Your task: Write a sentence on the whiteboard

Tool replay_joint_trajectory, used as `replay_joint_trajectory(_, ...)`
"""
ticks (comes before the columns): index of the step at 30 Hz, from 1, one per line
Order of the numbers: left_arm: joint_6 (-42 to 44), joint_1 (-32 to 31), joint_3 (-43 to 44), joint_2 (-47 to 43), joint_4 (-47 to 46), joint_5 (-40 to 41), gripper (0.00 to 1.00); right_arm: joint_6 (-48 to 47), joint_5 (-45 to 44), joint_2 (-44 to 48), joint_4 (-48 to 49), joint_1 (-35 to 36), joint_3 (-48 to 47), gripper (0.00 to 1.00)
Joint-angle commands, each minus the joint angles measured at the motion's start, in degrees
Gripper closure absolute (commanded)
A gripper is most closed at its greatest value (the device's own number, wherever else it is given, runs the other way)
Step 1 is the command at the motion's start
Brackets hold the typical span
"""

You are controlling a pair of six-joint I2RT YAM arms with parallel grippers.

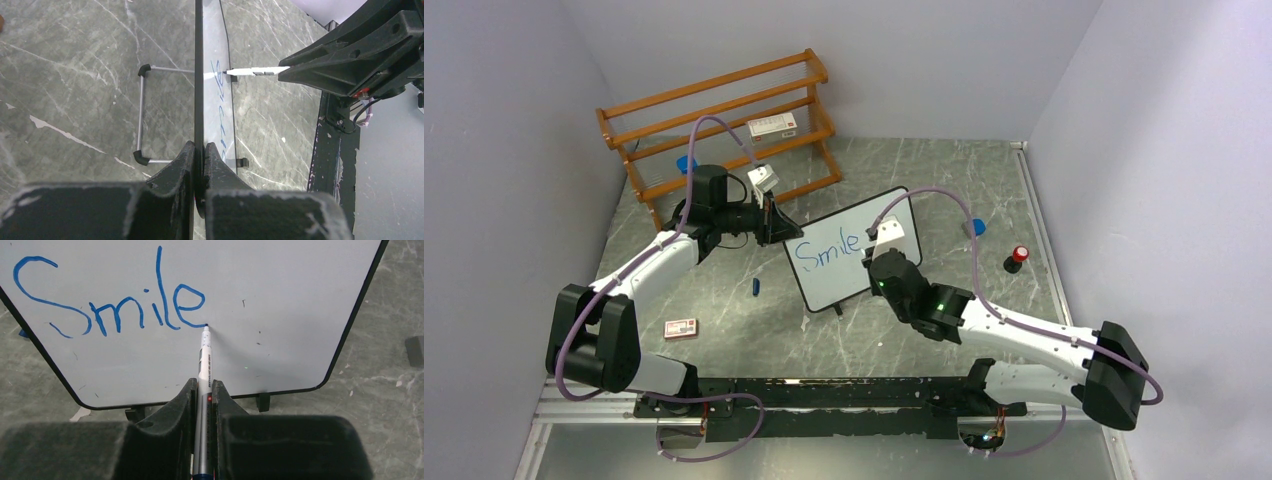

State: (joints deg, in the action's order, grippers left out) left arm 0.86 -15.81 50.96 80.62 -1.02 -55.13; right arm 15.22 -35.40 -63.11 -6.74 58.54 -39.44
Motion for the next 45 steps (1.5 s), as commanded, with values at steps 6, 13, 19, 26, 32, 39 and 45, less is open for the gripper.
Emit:
replay_joint_trajectory(6,3.1,0.3,0.9,0.9,2.5,0.9,0.95,0.5,-2.0,4.4,1.3,-0.7,1.2,1.0)
replay_joint_trajectory(13,3.1,0.3,0.8,0.9,2.3,0.8,0.95,0.5,-1.5,3.3,2.3,-2.2,1.4,1.0)
replay_joint_trajectory(19,3.2,0.4,0.9,1.1,2.5,0.6,0.95,0.3,-0.7,1.8,3.5,-2.7,1.2,1.0)
replay_joint_trajectory(26,3.3,0.4,0.9,1.1,2.5,0.6,0.95,0.4,0.2,0.5,4.1,-3.3,1.2,1.0)
replay_joint_trajectory(32,3.2,0.4,0.9,1.0,2.6,0.6,0.95,0.3,0.5,0.3,4.1,-3.6,0.9,1.0)
replay_joint_trajectory(39,3.3,0.3,0.9,0.9,2.6,0.6,0.95,0.1,0.9,0.7,3.8,-3.7,0.8,1.0)
replay_joint_trajectory(45,3.2,0.4,1.0,0.9,2.7,0.7,0.95,1.0,-0.9,1.1,1.9,-3.6,0.8,1.0)
